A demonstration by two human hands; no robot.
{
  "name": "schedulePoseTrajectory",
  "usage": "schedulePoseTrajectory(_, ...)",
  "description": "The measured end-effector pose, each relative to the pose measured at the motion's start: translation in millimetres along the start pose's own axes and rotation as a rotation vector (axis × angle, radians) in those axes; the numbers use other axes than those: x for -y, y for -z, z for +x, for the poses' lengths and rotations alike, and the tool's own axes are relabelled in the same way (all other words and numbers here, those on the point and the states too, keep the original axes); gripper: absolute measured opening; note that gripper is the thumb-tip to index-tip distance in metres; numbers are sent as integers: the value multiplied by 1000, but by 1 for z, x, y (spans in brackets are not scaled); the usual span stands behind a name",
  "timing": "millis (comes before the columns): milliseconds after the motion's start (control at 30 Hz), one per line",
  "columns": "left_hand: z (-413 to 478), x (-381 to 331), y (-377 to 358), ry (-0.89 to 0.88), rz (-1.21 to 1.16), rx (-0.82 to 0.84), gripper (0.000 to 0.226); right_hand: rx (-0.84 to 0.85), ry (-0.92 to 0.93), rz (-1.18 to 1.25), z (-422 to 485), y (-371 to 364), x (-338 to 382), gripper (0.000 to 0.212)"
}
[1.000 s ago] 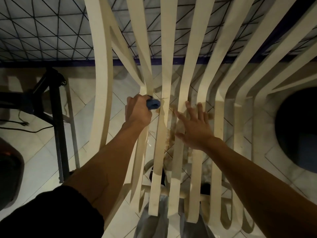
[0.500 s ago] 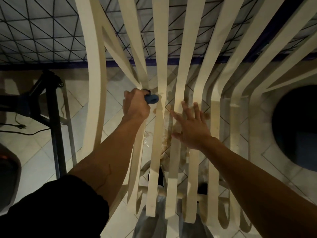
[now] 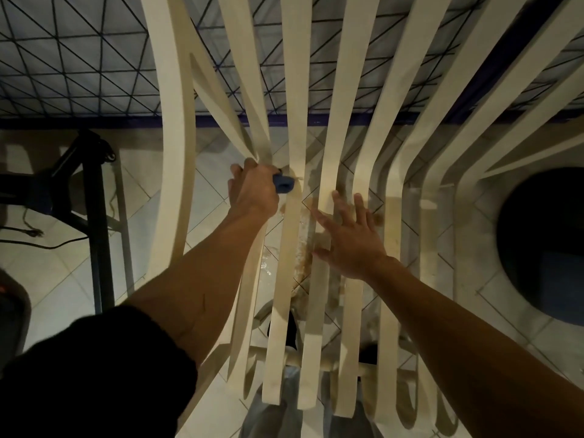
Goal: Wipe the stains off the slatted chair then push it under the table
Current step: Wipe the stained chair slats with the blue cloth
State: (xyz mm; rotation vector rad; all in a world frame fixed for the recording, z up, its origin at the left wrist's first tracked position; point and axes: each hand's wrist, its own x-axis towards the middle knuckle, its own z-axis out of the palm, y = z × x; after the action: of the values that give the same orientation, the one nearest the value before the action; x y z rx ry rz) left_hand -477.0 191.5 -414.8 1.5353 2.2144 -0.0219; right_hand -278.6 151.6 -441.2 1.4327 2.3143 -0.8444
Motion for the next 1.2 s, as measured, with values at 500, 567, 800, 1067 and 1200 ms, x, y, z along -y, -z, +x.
schedulePoseTrajectory(500, -10, 37, -18, -25, 15, -19, 18, -4, -3, 17, 0, 1, 0, 84)
schedulePoseTrajectory(567, -14, 35, -9, -53, -74, -11, 29, -8, -4, 26, -1, 1, 0, 84)
schedulePoseTrajectory(800, -60, 52, -25, -14, -234, -2, 37, 0, -16, 54, -1, 3, 2, 85)
schedulePoseTrajectory(1067, -58, 53, -29, -12, -307, -106, 37, -5, -23, 58, 0, 1, 3, 83)
schedulePoseTrajectory(1200, -34, 49, -31, -15, -194, -44, 39, -10, -20, 45, -1, 3, 2, 84)
